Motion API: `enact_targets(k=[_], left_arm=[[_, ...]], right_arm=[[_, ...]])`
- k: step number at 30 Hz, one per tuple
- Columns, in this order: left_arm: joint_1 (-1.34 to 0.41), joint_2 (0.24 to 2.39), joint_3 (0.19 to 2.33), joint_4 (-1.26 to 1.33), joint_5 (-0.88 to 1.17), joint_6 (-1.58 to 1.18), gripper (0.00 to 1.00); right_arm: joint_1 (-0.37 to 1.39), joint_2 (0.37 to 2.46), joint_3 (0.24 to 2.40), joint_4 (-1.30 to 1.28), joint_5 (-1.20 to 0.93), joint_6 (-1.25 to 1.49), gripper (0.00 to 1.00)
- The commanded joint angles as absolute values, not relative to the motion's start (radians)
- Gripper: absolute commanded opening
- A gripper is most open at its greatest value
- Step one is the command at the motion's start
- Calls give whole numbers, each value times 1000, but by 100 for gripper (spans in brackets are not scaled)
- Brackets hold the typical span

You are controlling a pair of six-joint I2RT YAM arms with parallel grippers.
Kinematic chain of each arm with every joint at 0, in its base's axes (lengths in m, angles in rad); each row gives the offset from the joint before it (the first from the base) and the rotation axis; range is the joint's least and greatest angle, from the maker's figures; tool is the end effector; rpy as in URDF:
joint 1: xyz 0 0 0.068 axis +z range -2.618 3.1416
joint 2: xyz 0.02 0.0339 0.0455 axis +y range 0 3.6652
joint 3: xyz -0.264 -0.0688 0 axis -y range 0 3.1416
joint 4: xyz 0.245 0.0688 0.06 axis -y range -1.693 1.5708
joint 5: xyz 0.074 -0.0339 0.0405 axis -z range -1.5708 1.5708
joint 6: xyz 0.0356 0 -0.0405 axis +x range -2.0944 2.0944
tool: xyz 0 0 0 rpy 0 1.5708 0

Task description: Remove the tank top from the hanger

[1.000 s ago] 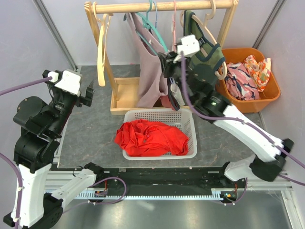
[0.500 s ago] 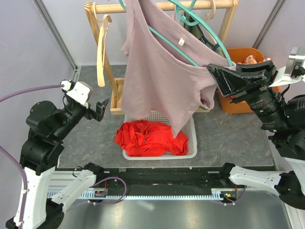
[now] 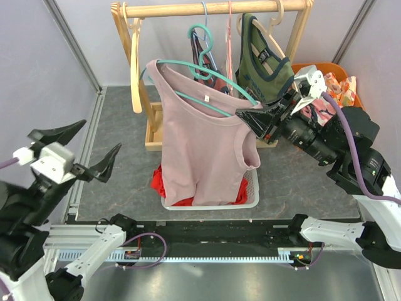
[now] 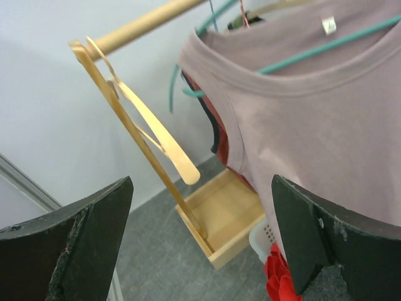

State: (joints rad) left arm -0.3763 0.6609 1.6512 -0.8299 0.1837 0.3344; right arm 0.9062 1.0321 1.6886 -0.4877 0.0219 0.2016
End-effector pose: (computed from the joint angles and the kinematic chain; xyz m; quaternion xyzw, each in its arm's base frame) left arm 0.0008 -0.0073 0.5307 0.2900 0.5808 -0.0753 0.7569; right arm 0.0932 0.1176 0.5556 -0.2147 0.6082 0.3959 0.6536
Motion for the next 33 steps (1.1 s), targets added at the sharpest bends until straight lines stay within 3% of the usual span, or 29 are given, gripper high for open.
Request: enact_targets(k=[1, 4, 14, 20, 33], left_arm=[[-373, 692, 1693, -850, 146, 306, 100], [-373, 738, 1694, -862, 141, 276, 100], [-371, 920, 1801, -874, 490, 334, 100], [-371, 977, 1838, -851, 552, 348, 100], [-371, 936, 1622, -828, 706, 472, 100]], right_arm=[[908, 1011, 1697, -455, 15, 181, 0], [908, 1020, 1686, -474, 6, 163, 0], [908, 1032, 1648, -537, -34, 118, 0], [907, 1012, 1605, -566, -89, 91, 0], [908, 910, 1477, -586, -238, 12, 0]])
